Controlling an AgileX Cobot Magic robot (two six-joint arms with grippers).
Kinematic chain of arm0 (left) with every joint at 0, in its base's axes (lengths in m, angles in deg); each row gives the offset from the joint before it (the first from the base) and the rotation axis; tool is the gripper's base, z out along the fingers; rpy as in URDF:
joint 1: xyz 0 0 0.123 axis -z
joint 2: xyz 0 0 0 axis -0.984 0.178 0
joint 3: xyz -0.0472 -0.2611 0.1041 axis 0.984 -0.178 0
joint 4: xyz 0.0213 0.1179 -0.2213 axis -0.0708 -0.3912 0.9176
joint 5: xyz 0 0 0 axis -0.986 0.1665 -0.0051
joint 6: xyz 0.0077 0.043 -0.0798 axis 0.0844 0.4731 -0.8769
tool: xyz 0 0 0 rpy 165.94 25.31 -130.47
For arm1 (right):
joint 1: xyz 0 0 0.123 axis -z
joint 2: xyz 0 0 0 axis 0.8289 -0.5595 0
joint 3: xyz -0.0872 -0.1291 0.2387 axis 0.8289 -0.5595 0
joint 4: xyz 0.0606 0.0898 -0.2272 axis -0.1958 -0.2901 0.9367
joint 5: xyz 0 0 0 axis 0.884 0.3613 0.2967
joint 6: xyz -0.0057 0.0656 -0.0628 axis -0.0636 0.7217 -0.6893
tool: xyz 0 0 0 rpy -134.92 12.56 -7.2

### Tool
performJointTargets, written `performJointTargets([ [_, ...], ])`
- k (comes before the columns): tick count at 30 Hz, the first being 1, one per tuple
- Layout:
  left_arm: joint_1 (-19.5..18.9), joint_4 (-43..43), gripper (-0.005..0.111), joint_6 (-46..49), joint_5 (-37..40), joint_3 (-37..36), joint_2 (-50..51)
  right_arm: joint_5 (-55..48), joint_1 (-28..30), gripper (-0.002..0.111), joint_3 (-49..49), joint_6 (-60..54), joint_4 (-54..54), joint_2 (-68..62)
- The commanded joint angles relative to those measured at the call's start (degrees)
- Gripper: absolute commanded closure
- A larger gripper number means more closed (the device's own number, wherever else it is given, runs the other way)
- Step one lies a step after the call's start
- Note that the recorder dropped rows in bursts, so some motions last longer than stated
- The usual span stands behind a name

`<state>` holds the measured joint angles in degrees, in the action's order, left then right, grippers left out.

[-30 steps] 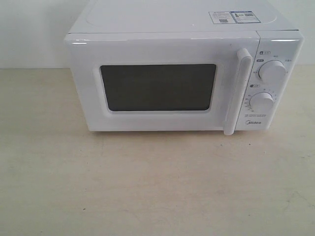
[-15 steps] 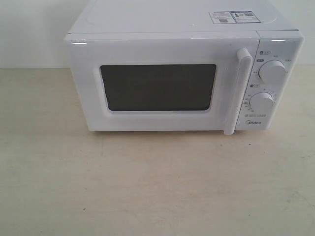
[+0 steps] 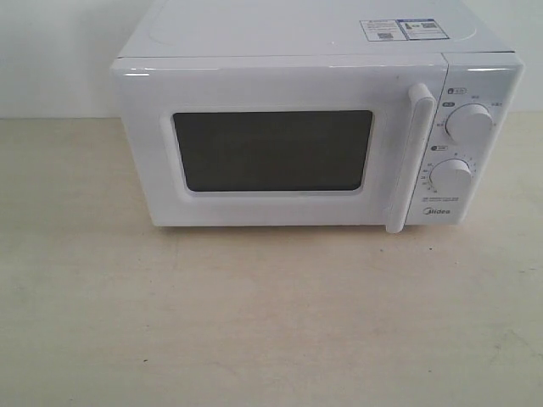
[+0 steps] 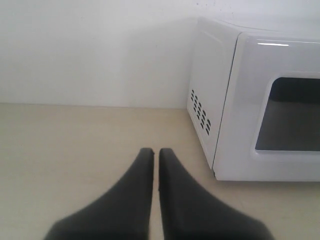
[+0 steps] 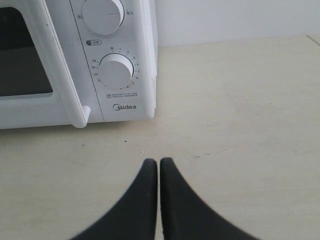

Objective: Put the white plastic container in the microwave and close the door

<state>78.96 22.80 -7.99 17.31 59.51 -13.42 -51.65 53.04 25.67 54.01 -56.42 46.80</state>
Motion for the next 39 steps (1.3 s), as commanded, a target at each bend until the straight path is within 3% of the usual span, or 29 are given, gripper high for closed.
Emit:
performJointTargets([
  [1,-0.23,0.63,0.102,0.17,-0.06,-0.16,-0.21,0.59,0.10,0.108,-0.24,0.02,0.24,0.40],
  [39,-0.23,-2.15,0.102,0.17,-0.07,-0.16,-0.21,0.61,0.10,0.108,-0.24,0.17,0.24,0.40],
])
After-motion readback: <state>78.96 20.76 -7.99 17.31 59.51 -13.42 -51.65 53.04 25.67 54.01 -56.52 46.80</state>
